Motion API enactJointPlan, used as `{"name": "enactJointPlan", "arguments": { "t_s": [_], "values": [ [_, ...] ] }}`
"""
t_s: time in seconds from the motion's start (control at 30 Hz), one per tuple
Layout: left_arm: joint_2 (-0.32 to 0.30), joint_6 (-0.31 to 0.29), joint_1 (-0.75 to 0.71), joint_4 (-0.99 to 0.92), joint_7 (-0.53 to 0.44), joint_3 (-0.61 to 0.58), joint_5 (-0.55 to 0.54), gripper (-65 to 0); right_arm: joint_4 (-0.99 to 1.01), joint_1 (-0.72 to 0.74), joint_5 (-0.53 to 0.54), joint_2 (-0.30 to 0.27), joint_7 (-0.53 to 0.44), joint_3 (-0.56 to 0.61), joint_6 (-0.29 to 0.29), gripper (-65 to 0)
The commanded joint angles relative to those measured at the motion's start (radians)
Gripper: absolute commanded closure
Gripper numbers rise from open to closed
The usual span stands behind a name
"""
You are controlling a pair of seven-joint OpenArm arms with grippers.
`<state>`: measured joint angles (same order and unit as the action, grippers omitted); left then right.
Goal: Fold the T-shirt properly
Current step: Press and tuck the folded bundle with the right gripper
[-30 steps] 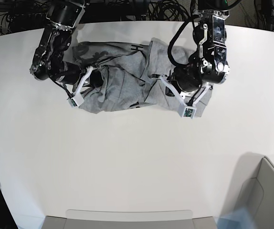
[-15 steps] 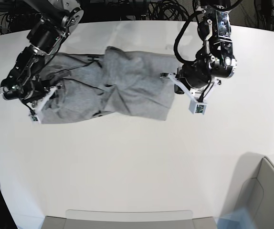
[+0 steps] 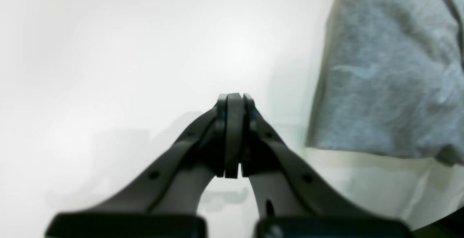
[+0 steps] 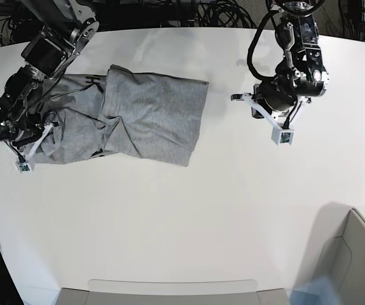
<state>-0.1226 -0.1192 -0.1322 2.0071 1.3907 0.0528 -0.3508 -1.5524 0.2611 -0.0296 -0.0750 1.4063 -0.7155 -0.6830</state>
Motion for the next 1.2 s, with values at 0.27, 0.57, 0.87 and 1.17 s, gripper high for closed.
{"name": "enactJointPlan", "arguments": {
  "t_s": [0.27, 0.57, 0.87, 1.17],
  "values": [
    [-0.009, 0.005, 0.009, 0.016, 0.006, 0.003, -0.003, 0.0, -0.319, -0.112, 0.021, 0.162, -0.01, 0.242, -0.015, 0.0],
    [-0.016, 0.005, 0.009, 0.014, 0.006, 0.003, -0.003, 0.0, -0.418, -0.139, 0.027, 0.215, -0.01, 0.465, -0.015, 0.0],
    [-0.015, 0.005, 0.009, 0.014, 0.006, 0.003, -0.003, 0.0, -0.414, -0.17, 0.027, 0.228, -0.071, 0.735, -0.015, 0.0],
    [-0.015, 0.005, 0.01, 0.013, 0.006, 0.002, -0.003, 0.0, -0.182, -0.156, 0.026, 0.218, -0.173, 0.997, 0.294, 0.0]
  ]
}}
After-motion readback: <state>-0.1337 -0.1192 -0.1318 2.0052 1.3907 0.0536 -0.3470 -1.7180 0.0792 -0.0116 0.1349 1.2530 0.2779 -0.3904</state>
